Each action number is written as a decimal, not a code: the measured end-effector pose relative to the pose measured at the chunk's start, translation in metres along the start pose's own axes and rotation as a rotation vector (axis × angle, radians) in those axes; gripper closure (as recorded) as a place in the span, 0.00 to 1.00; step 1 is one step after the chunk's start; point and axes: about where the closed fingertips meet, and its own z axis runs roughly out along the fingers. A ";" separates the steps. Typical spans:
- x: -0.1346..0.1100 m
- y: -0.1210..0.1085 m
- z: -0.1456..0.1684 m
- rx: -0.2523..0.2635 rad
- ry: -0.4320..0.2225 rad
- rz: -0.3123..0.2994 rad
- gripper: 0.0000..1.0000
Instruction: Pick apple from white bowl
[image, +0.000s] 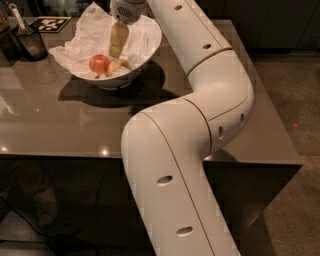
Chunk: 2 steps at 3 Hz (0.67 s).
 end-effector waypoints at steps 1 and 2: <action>-0.001 0.003 0.010 -0.021 -0.006 0.005 0.06; -0.001 0.005 0.014 -0.030 -0.009 0.007 0.18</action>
Offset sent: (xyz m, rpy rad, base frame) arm -0.0066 0.0033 -0.0155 0.0071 0.0708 0.0157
